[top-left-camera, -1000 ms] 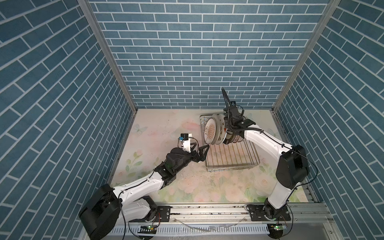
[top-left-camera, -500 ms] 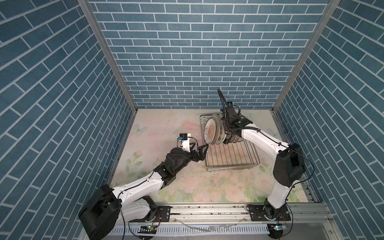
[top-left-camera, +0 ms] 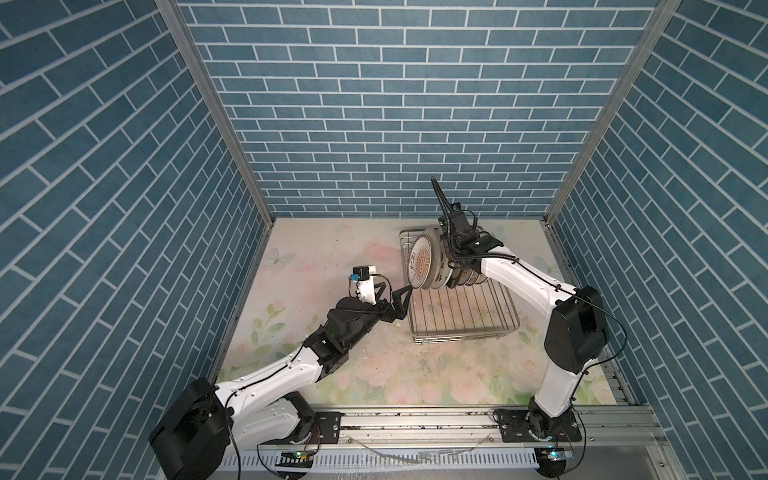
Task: Unload the plates from the dish rack
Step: 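Close the right gripper on the dark-rimmed plate's rim in the rack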
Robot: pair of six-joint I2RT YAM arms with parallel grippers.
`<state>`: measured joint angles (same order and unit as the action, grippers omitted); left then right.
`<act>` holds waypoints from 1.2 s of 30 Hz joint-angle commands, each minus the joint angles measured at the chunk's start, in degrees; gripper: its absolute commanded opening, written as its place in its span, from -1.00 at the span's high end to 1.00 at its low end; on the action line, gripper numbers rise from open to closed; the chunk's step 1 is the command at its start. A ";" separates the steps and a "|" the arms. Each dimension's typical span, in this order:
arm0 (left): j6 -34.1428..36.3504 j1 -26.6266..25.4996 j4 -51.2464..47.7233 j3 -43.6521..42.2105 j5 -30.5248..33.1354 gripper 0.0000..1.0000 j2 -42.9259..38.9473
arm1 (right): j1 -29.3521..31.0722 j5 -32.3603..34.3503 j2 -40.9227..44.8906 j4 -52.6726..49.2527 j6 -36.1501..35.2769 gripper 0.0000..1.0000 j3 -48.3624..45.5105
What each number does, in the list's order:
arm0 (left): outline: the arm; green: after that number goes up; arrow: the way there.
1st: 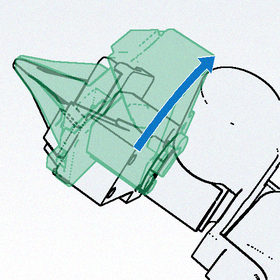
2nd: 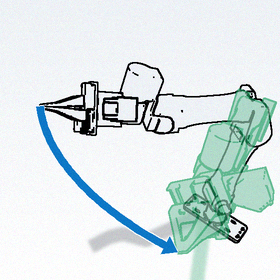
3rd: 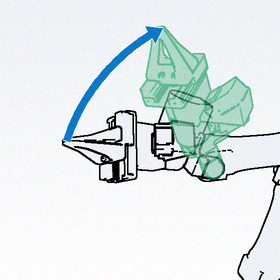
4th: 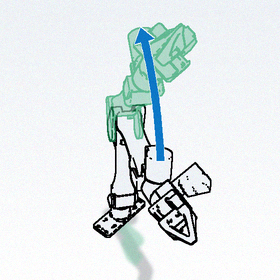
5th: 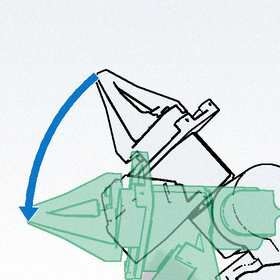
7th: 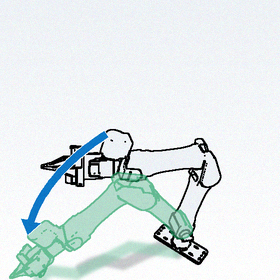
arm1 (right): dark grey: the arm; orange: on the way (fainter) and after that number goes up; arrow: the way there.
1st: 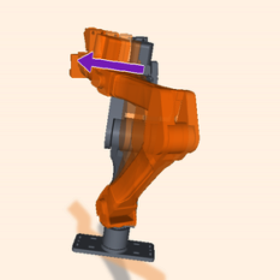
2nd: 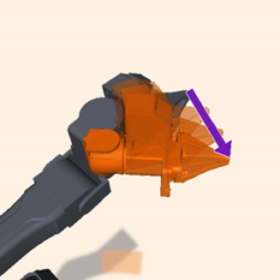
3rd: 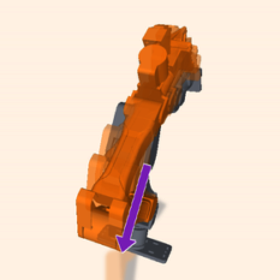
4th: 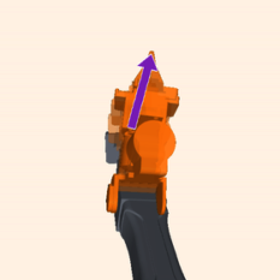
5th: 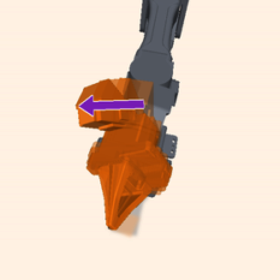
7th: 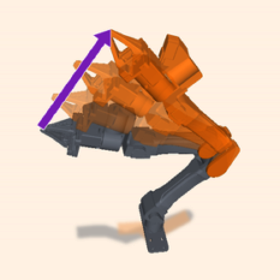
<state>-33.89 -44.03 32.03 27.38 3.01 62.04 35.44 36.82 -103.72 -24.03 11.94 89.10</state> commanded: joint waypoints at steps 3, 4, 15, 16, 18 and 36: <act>0.50 -0.27 -0.54 -0.66 1.23 -0.99 -0.17 | -0.47 6.48 0.85 3.39 -1.27 0.95 2.74; 0.42 -0.27 -0.41 -0.66 1.13 -0.99 -0.11 | -0.40 6.53 1.04 3.50 -1.67 0.95 2.85; 0.56 -0.31 -0.96 -0.75 0.37 -0.99 -0.86 | 0.31 9.68 3.73 3.68 -5.04 0.97 4.06; 0.53 -0.27 -1.13 -0.74 0.54 -0.99 -1.03 | 0.29 9.97 4.16 3.66 -5.33 0.97 4.20; 0.50 -0.27 -1.27 -0.76 0.52 -0.99 -1.27 | 0.67 10.61 5.13 3.91 -6.24 0.99 4.06; 0.15 -0.27 -1.53 -1.32 0.37 -0.99 -3.35 | 1.16 12.12 13.06 5.73 -9.25 1.00 0.63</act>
<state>-33.93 -44.03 30.33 26.63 3.42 59.37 36.62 44.31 -94.65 -23.40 4.82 89.08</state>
